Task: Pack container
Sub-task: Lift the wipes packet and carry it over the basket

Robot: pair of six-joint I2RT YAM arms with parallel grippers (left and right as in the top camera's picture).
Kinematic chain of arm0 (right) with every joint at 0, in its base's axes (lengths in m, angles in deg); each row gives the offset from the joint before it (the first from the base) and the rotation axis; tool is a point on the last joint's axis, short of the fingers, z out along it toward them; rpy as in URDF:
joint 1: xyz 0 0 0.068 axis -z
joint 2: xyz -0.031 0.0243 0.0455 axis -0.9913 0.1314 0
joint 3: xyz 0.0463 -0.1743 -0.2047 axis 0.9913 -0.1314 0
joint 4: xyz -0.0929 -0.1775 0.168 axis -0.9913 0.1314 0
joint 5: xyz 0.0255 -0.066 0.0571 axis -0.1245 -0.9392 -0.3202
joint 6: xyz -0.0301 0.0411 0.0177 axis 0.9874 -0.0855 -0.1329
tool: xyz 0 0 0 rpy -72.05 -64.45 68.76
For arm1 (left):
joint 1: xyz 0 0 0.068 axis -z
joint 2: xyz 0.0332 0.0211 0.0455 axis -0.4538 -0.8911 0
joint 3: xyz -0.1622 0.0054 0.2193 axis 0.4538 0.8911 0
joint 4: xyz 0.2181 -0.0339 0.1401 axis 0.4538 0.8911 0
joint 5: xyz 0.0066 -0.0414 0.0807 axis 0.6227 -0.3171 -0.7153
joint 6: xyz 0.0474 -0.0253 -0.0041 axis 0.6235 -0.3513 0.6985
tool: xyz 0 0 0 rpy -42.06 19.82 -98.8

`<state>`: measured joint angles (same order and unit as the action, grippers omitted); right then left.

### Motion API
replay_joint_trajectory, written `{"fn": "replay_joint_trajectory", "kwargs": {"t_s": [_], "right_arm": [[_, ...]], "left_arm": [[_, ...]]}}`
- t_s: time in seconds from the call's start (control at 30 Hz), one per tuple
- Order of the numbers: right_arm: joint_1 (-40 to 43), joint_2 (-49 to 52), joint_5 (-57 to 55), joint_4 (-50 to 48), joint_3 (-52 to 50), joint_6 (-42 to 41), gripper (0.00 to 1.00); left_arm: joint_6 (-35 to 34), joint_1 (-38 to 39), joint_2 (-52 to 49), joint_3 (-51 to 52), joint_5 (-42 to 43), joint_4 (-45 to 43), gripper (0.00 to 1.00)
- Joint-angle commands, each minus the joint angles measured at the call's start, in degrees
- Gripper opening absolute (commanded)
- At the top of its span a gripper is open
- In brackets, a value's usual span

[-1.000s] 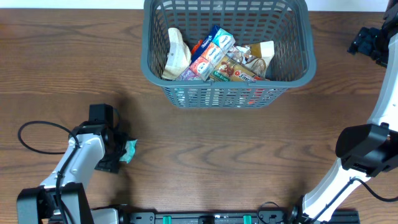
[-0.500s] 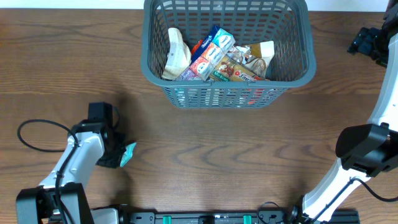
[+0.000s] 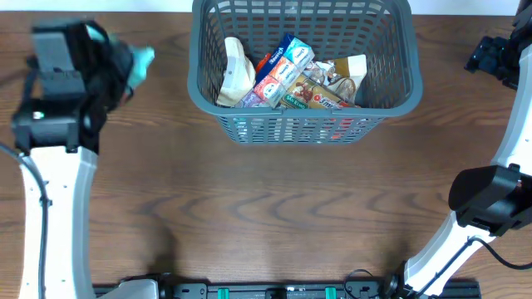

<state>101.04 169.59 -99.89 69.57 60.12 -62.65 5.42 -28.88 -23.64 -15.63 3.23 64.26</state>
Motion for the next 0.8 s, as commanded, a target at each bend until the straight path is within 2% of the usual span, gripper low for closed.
{"fn": "replay_joint_trajectory", "kwargs": {"t_s": [0.0,0.3,0.5,0.77], "right_arm": [[0.50,0.44,-0.61,-0.11,-0.04,-0.74,0.99],[0.50,0.44,-0.61,-0.11,-0.04,-0.74,0.99],[0.50,0.44,-0.61,-0.11,-0.04,-0.74,0.99],[0.50,0.44,-0.61,-0.11,-0.04,-0.74,0.99]], "left_arm": [[3.15,3.56,-1.03,-7.72,0.22,-1.33,0.06],[4.13,16.98,-9.35,-15.63,0.20,-13.44,0.06],[9.64,24.70,-16.39,-17.16,0.22,-13.90,0.06],[15.32,29.44,-22.01,-17.16,-0.02,-10.71,0.06]]}}
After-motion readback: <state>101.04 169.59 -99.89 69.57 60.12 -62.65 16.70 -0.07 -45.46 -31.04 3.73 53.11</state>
